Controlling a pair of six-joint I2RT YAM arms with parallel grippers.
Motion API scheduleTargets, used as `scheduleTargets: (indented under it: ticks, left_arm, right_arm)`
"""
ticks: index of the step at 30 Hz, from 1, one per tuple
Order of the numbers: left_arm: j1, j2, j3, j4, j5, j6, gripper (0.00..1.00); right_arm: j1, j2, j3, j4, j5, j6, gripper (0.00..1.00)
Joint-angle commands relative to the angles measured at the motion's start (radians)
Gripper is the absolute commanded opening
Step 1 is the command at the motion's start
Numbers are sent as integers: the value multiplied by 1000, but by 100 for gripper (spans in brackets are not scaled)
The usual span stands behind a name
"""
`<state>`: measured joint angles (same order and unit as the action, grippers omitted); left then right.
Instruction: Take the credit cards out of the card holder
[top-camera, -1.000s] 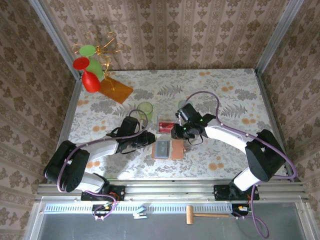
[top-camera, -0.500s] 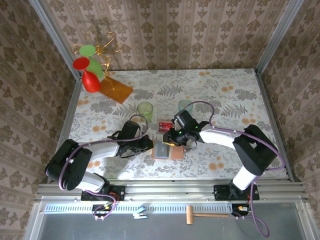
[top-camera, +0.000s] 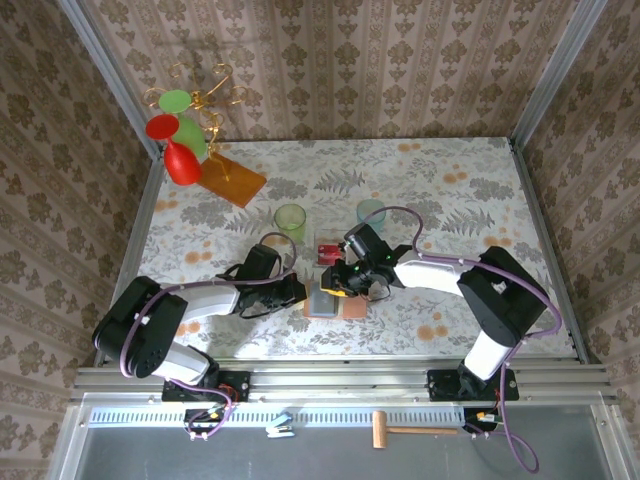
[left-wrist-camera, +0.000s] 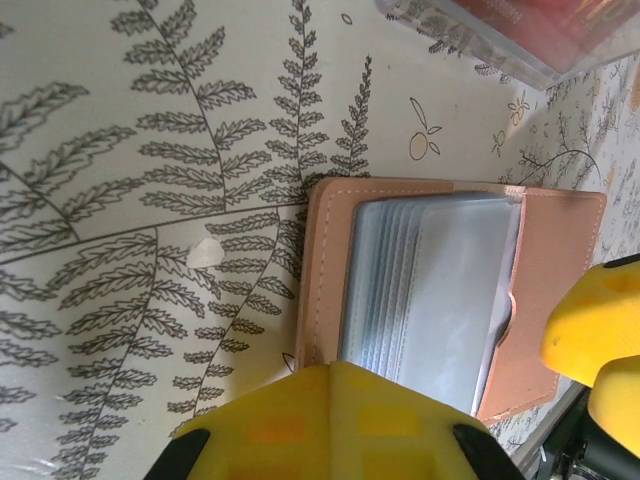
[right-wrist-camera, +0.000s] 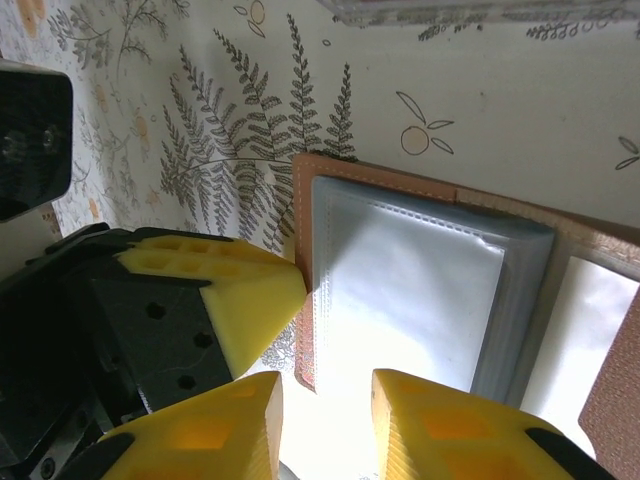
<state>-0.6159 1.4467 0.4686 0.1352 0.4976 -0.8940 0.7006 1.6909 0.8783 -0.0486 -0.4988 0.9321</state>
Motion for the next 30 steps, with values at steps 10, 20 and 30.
scheduleTargets:
  ticks: [10,20,30]
  left_arm:
    - [-7,2,-19,-32,-12,10,0]
    - [-7,26,-24,-26,-13,12,0]
    - [-7,34,-18,-25,-10,12,0]
  right_arm:
    - [18,45,-22,-15,-8,11,37]
    - [17,7,-35,-76,61,-15,37]
    - [13,-12,-50,-69,72,-16,38]
